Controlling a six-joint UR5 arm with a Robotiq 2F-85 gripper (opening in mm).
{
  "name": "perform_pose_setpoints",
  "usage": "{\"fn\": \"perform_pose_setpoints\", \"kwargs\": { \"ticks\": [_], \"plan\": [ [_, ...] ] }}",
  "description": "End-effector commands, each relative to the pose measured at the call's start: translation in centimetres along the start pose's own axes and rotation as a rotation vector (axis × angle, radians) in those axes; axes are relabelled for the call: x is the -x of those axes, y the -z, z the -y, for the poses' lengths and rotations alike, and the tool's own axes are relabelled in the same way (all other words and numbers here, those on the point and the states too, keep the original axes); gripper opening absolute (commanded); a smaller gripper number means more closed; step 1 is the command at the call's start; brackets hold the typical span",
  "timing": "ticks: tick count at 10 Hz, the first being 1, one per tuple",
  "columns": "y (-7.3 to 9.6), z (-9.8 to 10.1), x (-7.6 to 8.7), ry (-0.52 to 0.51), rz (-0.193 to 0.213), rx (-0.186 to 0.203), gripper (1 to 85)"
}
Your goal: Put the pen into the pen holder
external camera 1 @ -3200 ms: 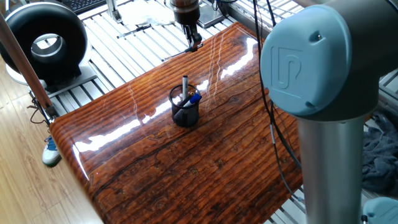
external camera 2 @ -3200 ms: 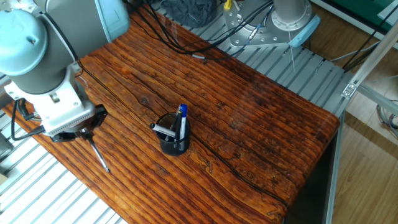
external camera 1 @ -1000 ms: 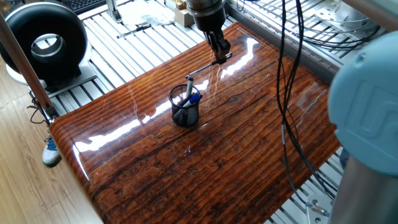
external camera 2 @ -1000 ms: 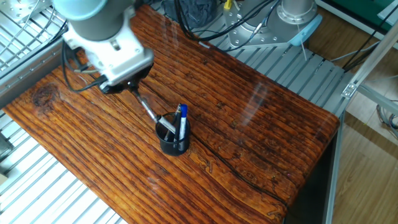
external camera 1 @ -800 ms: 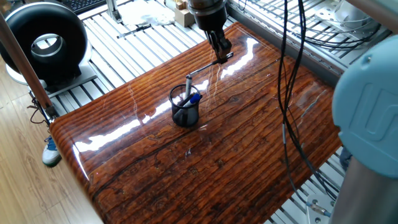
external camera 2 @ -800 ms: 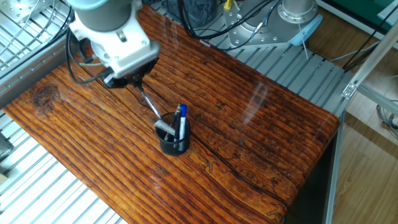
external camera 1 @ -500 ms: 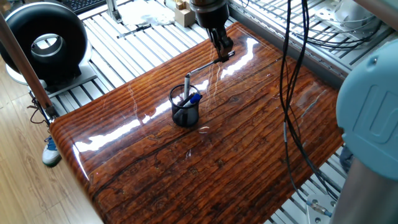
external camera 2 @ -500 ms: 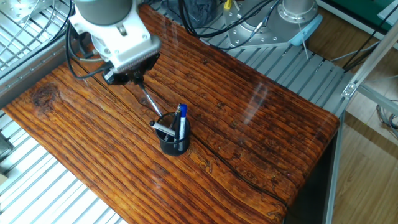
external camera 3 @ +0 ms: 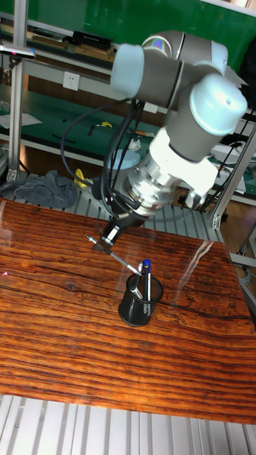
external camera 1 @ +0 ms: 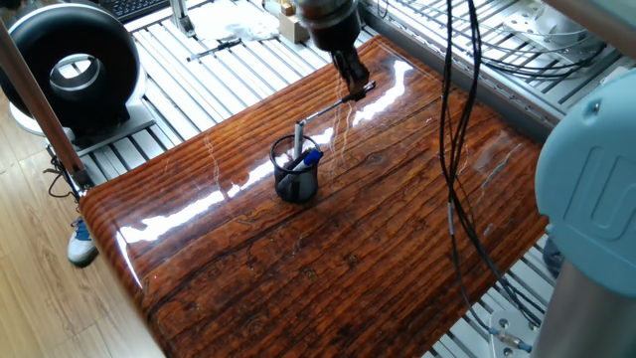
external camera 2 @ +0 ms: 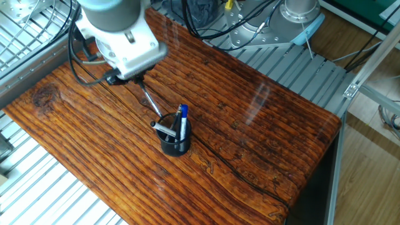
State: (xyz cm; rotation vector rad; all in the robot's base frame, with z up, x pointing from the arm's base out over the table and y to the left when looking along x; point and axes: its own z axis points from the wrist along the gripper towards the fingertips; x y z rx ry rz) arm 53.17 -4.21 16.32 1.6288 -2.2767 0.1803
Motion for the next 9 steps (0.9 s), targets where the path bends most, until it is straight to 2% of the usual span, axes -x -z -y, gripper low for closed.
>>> {"fn": "perform_pose_setpoints", "kwargs": {
  "ticks": [1, 3, 5, 7, 9],
  "plan": [
    [-1.9, -0.1, 1.9, -0.017, -0.003, -0.010, 1.3],
    [-2.3, -0.6, 3.1, -0.002, 0.016, 0.001, 1.3],
    [-2.5, -0.9, 3.8, -0.032, 0.027, 0.001, 1.3],
    [-2.5, -0.5, 3.8, -0.065, 0.030, -0.015, 1.3],
    [-2.5, -0.5, 4.2, -0.084, 0.046, -0.014, 1.3]
  ]
}}
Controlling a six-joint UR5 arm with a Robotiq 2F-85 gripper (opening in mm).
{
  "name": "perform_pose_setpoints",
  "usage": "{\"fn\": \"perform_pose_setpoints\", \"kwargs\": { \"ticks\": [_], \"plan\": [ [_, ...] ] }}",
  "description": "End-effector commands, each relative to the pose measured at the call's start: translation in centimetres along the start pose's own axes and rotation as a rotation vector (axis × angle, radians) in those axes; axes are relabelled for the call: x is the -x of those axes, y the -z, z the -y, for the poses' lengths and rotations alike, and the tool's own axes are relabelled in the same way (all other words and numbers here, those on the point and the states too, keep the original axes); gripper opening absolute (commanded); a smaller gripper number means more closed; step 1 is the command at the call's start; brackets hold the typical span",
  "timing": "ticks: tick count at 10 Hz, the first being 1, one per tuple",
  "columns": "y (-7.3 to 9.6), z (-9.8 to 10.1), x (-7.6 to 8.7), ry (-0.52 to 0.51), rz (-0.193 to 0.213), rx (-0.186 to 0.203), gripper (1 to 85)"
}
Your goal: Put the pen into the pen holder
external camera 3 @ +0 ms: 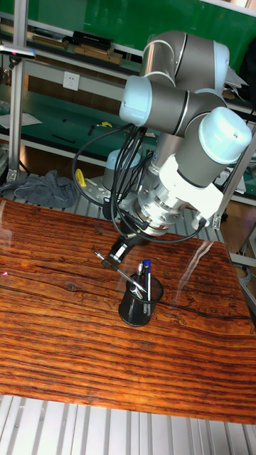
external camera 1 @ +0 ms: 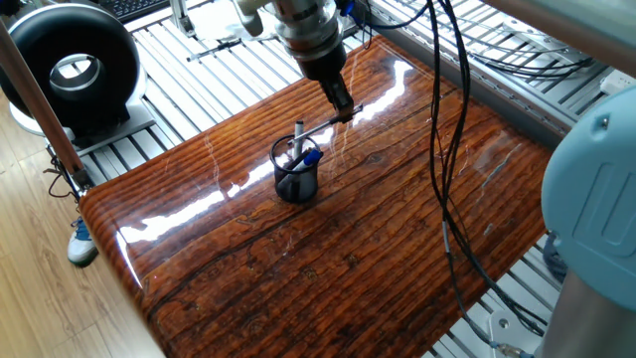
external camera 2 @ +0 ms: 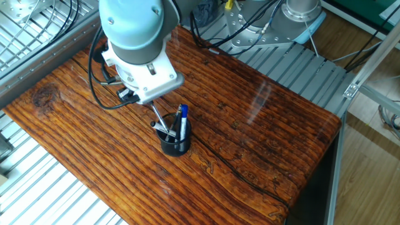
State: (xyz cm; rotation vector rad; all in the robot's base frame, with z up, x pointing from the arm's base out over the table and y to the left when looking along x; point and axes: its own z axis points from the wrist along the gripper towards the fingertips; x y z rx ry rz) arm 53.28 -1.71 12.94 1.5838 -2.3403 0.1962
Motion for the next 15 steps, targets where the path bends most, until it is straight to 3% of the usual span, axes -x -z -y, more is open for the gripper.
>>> {"fn": "perform_pose_setpoints", "kwargs": {
  "ticks": [1, 2, 5, 6, 7, 9, 11, 13, 15],
  "plan": [
    [-0.1, 0.4, 0.5, -0.030, 0.015, -0.017, 1.3],
    [0.0, 1.3, -0.4, -0.006, -0.018, -0.052, 1.3],
    [0.1, 2.1, 1.5, 0.113, 0.050, -0.087, 1.3],
    [0.1, 2.0, 2.6, 0.138, 0.092, -0.087, 1.3],
    [0.2, 2.2, 2.9, 0.157, 0.103, -0.097, 1.3],
    [0.1, 1.7, 2.5, 0.151, 0.089, -0.076, 1.3],
    [0.1, 0.6, 2.8, 0.137, 0.104, -0.032, 1.3],
    [0.0, 0.9, 1.4, 0.138, 0.047, -0.041, 1.3],
    [1.2, 0.7, 0.6, 0.150, 0.020, -0.029, 1.3]
  ]
}}
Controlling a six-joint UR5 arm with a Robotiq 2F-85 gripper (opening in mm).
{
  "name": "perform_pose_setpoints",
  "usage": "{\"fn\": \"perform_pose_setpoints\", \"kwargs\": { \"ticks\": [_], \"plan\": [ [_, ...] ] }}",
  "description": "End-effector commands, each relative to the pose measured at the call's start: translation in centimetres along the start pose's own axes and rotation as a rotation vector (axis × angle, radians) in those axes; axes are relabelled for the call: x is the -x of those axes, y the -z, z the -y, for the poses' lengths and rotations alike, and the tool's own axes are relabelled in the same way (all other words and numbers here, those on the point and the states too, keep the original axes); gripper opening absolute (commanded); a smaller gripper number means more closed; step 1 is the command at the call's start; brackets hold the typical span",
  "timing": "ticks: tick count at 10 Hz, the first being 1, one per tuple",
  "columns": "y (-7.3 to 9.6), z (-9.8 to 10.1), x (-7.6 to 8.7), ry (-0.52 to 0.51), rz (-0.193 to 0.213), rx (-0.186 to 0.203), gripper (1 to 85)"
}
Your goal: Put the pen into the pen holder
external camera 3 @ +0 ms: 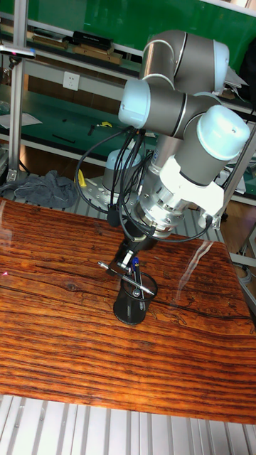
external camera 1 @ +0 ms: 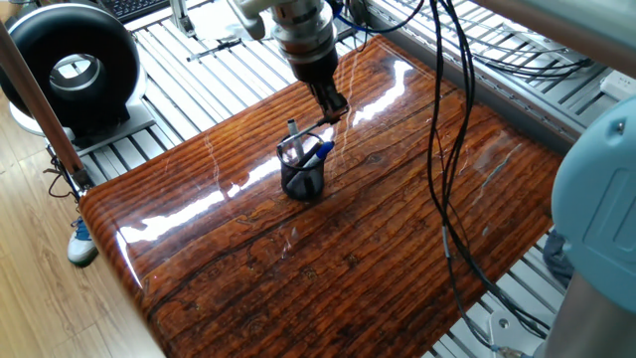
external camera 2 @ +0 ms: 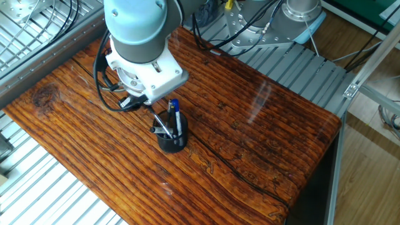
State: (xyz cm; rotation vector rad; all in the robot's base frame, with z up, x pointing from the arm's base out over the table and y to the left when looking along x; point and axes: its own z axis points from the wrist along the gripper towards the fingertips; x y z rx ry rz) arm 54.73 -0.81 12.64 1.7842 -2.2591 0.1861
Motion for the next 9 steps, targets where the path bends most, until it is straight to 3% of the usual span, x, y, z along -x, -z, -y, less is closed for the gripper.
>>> {"fn": "perform_pose_setpoints", "kwargs": {
  "ticks": [1, 3, 4, 7, 9],
  "plan": [
    [1.6, -0.1, -1.8, 0.022, -0.053, 0.008, 1.3],
    [1.7, 0.8, -3.6, 0.071, -0.093, -0.028, 1.3],
    [1.7, 1.0, -3.4, 0.077, -0.096, -0.036, 1.3],
    [1.5, 1.6, -0.7, 0.090, -0.115, -0.038, 1.3],
    [1.5, 2.3, -0.7, 0.112, -0.191, -0.065, 1.3]
  ]
}}
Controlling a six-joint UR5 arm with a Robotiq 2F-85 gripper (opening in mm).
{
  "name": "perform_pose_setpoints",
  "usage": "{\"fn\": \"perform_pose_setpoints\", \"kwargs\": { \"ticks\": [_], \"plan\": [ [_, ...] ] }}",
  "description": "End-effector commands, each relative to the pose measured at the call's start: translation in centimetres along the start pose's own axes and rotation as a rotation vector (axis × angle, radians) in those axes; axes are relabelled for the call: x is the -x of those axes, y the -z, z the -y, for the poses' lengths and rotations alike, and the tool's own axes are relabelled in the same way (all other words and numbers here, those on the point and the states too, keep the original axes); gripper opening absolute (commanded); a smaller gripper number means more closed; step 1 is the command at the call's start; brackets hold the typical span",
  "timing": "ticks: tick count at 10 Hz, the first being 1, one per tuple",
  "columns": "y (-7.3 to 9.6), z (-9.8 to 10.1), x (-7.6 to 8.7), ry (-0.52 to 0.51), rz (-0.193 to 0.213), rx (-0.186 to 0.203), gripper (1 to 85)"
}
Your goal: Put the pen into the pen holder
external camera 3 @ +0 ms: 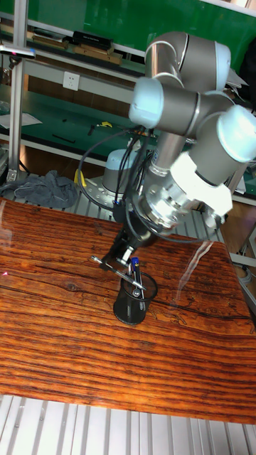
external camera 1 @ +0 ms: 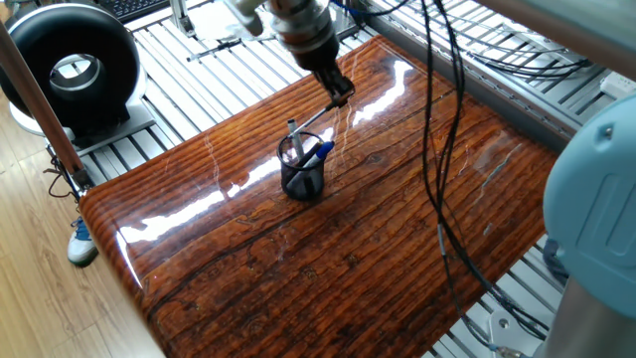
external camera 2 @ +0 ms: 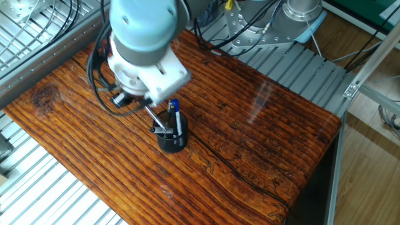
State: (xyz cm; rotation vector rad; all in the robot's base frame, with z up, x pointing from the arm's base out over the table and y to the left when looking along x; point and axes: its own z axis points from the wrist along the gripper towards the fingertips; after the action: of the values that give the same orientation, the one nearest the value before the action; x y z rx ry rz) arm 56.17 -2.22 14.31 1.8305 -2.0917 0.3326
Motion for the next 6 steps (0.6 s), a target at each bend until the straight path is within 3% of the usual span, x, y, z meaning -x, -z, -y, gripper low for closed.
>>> {"fn": "perform_pose_setpoints", "kwargs": {
  "ticks": [1, 2, 6],
  "plan": [
    [0.2, 0.9, 0.5, 0.029, -0.094, -0.031, 1.3],
    [0.3, 0.9, 0.2, 0.036, -0.117, -0.030, 1.3],
    [0.2, -0.5, 1.3, 0.061, -0.122, 0.018, 1.3]
  ]
}}
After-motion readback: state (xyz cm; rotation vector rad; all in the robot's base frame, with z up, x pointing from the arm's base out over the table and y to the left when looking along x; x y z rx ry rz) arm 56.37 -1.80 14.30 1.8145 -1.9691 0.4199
